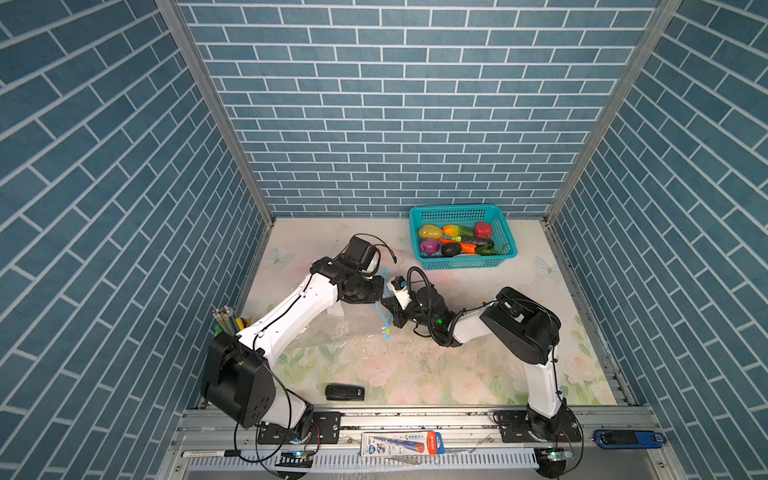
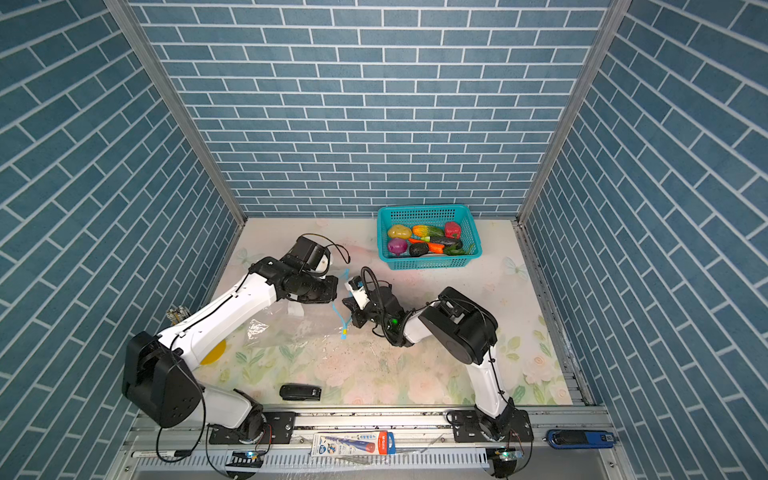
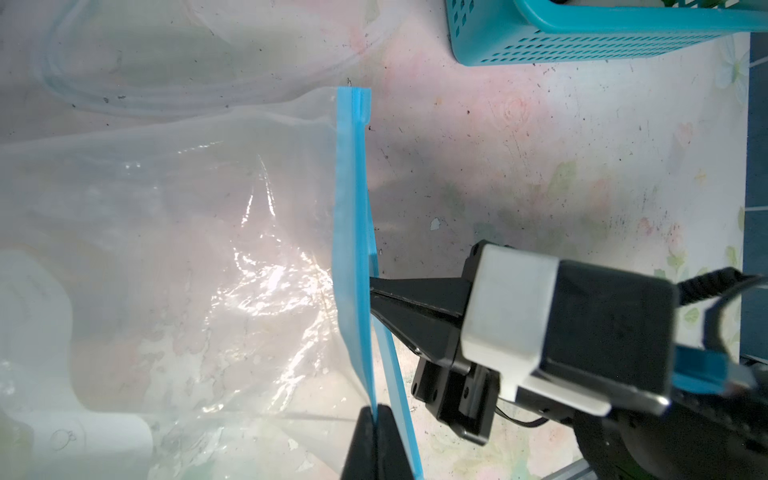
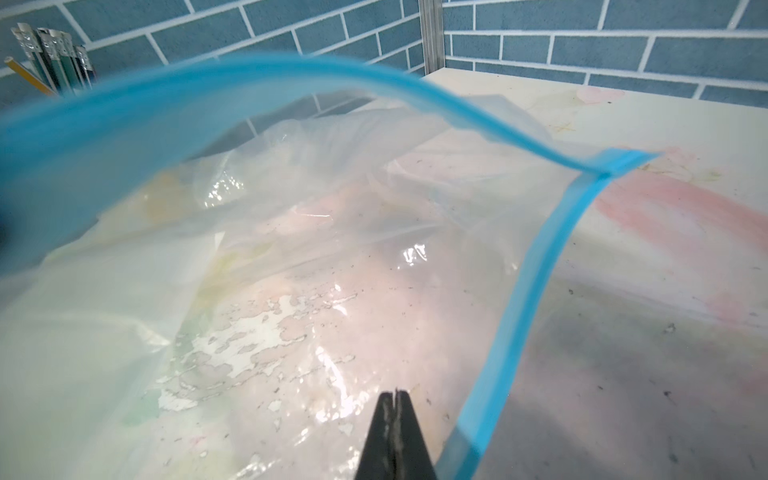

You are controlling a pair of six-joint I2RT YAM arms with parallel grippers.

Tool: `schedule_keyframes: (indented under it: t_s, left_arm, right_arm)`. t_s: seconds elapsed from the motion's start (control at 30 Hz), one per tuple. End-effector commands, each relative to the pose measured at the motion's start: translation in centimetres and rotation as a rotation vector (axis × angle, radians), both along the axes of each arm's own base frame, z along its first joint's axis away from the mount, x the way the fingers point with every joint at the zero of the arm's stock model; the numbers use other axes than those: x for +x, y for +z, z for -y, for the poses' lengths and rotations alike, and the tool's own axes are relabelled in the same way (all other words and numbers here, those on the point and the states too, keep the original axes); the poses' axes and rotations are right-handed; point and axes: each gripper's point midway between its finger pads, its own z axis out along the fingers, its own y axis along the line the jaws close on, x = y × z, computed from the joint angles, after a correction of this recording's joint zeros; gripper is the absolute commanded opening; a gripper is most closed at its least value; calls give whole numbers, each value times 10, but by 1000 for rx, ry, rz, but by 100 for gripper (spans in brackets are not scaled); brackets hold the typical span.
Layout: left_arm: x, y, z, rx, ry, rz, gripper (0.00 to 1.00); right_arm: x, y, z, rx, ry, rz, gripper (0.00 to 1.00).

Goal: Place the food in the zip-top bag and seal the zipper
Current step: 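Release the bag with the right gripper and move it to the basket, then lower the open right gripper into the teal basket toward the purple onion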

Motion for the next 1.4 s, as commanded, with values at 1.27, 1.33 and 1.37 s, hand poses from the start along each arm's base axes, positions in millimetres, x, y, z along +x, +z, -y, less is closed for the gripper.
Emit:
schedule_keyframes:
  t_s: [1.27,1.33,1.37]
  left_arm:
    - [29,1,17,-9,19,0,0]
    - [29,-1,18,-11,17,-3,0]
    - [29,-2,19,-14,15,-6,0]
  right_arm:
    - [172,58,273,-705,-718,-634,35]
    - [177,51,282,-730,-730,-677,33]
    - [178,52,286,-738,-735,-692,33]
